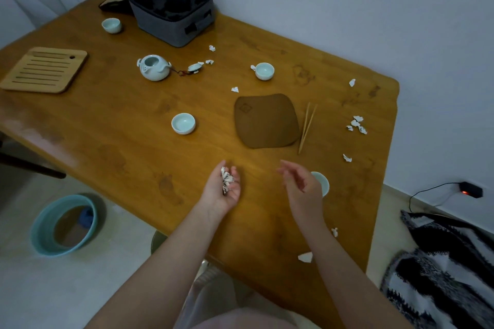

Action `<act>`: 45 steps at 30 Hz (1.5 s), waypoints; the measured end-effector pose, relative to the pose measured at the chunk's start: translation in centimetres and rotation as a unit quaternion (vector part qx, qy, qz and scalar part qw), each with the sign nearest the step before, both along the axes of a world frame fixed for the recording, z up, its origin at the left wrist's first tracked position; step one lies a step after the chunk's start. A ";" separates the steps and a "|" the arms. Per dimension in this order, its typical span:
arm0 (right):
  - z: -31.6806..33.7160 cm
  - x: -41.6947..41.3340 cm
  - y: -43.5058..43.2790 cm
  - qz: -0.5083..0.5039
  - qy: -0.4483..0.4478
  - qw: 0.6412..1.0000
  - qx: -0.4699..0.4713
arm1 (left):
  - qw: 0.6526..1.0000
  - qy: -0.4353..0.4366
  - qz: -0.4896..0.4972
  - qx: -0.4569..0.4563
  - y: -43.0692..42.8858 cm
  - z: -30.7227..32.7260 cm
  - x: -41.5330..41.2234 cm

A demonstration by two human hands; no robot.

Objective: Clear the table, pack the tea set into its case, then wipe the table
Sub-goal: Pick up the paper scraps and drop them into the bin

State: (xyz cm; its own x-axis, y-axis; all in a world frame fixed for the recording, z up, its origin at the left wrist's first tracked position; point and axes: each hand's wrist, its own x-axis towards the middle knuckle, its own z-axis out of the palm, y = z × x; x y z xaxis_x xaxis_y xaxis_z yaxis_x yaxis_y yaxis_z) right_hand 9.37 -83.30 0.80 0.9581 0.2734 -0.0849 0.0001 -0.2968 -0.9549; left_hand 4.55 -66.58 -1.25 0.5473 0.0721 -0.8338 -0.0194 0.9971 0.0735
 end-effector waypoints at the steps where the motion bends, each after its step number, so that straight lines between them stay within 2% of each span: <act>1: -0.3 0.1 -1.2 -0.008 0.009 1.000 -0.004 | 1.000 -0.001 -0.001 0.008 -0.3 -0.1 -0.2; 3: -0.8 0.2 -3.5 0.001 0.021 1.000 -0.022 | 1.000 0.002 -0.003 0.022 -1.1 -0.2 -0.7; 6: -1.5 -0.2 -6.4 0.077 -0.004 0.992 -0.096 | 0.999 0.013 -0.012 0.050 -2.7 -0.3 -1.3; 9: -2.6 -1.0 -9.1 0.159 -0.054 0.966 -0.195 | 0.997 0.023 -0.012 0.075 -4.7 -0.6 -2.3; 11: -3.0 -1.9 -10.6 0.196 -0.039 0.949 -0.242 | 0.996 0.020 0.003 0.090 -5.7 -0.9 -3.0; 15: -3.4 -3.9 -12.8 0.234 0.004 0.913 -0.335 | 0.992 0.018 -0.002 0.126 -7.2 -1.6 -4.0; 21: -4.5 -6.1 -13.0 0.245 -0.092 0.872 -0.414 | 0.990 0.030 -0.033 0.135 -8.6 -1.4 -4.6; 26: -5.0 -6.5 -11.8 0.223 -0.109 0.875 -0.416 | 0.986 0.038 -0.105 0.125 -9.0 -1.6 -4.9; 29: -3.6 -6.3 -10.3 0.099 -0.039 0.950 -0.295 | 0.972 0.073 -0.177 0.133 -10.1 -1.8 -5.0; 32: -1.7 -5.9 -8.0 0.030 0.046 0.983 -0.172 | 0.961 0.095 -0.223 0.131 -11.5 -1.8 -4.6; 36: -1.0 -5.6 -5.9 0.047 0.083 0.981 -0.170 | 0.963 0.107 -0.223 0.106 -13.0 -1.1 -3.4; 40: -1.8 -5.1 -5.6 0.056 0.046 0.981 -0.180 | 0.973 0.098 -0.181 0.104 -13.6 -1.0 -2.9; 45: -2.0 -3.6 -6.7 0.159 0.048 0.975 -0.145 | 0.951 0.139 -0.161 0.224 -14.7 -1.7 -2.1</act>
